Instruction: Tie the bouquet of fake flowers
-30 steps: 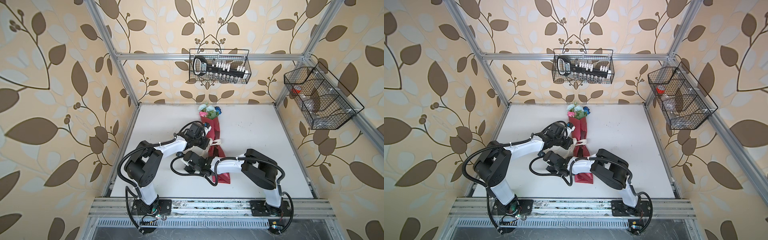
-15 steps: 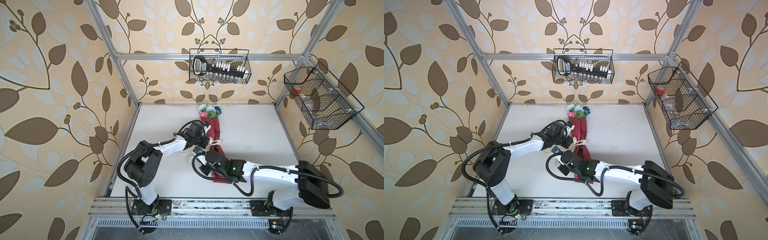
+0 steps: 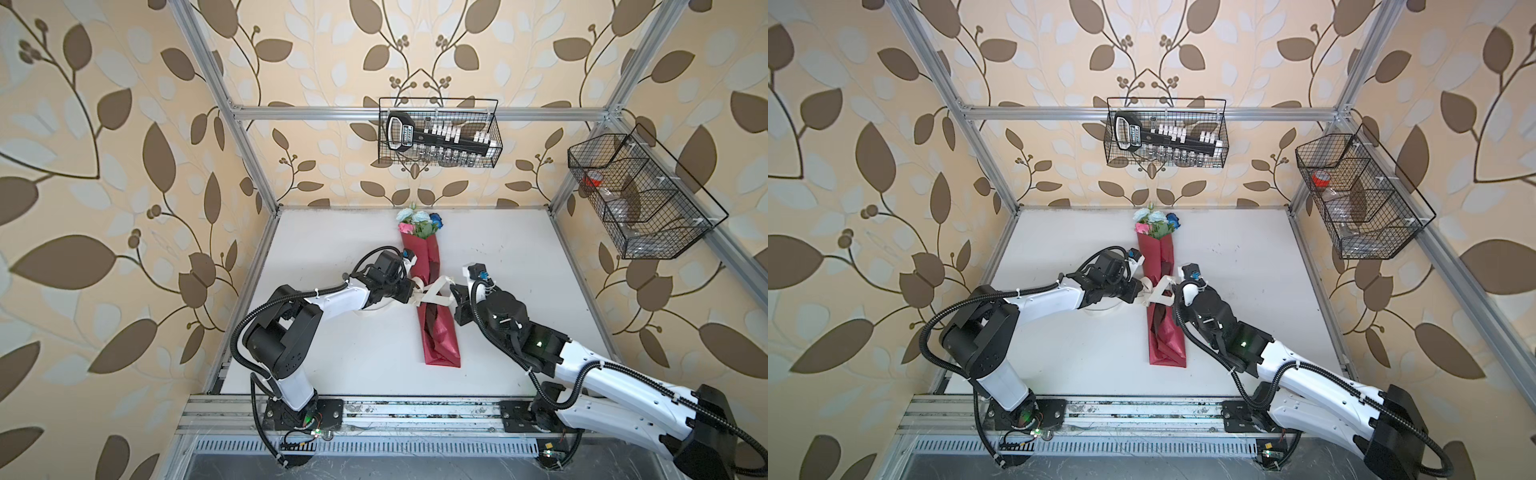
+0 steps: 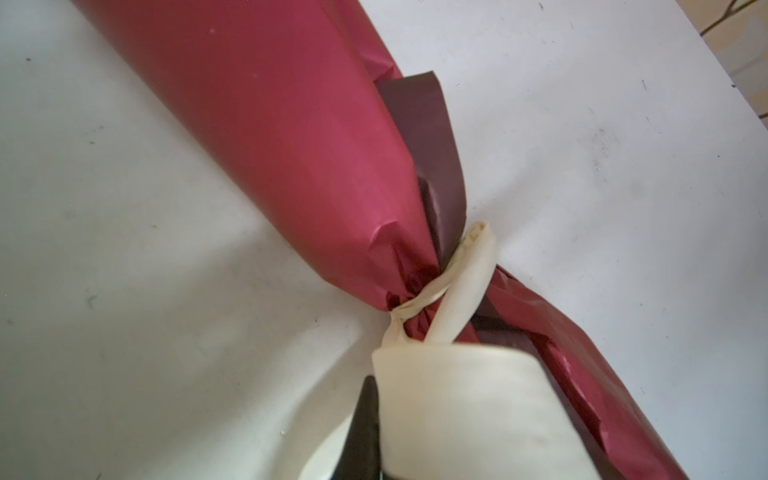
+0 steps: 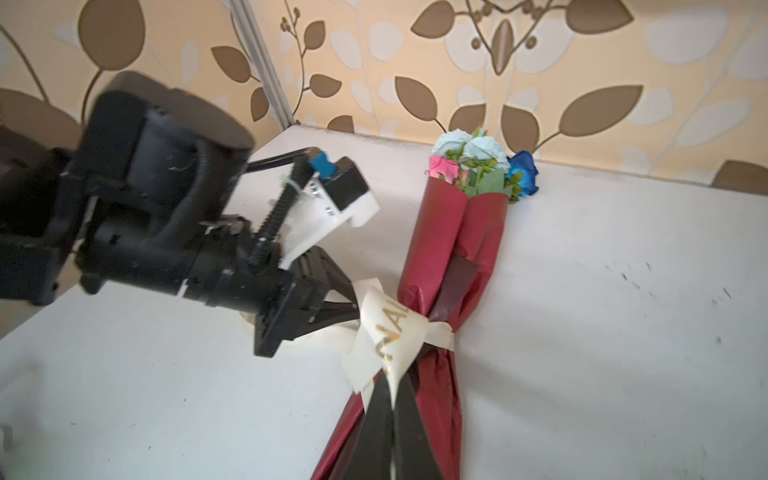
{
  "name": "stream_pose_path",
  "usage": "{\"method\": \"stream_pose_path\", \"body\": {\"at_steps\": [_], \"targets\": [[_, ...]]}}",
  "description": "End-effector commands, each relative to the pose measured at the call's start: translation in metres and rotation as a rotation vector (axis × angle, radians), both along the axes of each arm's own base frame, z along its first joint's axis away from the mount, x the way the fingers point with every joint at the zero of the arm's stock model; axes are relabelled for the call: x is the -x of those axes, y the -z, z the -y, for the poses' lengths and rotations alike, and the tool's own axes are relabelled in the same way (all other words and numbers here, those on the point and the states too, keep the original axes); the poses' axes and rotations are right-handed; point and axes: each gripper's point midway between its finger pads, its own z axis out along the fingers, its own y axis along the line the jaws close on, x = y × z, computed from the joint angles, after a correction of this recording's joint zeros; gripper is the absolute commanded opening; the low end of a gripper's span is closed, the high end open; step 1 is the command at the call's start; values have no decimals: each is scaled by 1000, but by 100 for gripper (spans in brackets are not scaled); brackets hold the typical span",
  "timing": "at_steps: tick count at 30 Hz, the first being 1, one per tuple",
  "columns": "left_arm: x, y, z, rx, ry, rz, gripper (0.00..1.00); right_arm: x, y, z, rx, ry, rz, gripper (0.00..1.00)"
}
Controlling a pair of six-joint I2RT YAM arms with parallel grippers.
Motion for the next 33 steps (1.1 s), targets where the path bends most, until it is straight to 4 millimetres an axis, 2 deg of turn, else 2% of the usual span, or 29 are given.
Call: {"method": "stream_pose_path", "body": {"at_steps": [1, 7, 12, 16, 23, 26, 29, 33], "targets": [[-18, -39, -10, 69, -103, 133, 0, 4, 22, 14, -68, 37, -99, 0], [-31, -68, -6, 129, -131, 207, 0, 5, 32, 20, -120, 56, -153, 0], [-36, -80, 1, 175, -137, 205, 0, 1, 39, 19, -131, 89, -197, 0], [-29, -78, -3, 187, -140, 209, 0, -3, 51, 33, -120, 179, -246, 0], [-10, -81, -11, 220, -127, 227, 0, -12, 78, 76, -116, 343, -324, 0], [-6, -73, -16, 217, -136, 226, 0, -16, 86, 87, -113, 377, -348, 0], [-3, -69, -16, 217, -128, 218, 0, -21, 97, 88, -105, 371, -383, 0], [0, -65, -14, 224, -113, 211, 0, -23, 111, 78, -95, 330, -425, 0]]}}
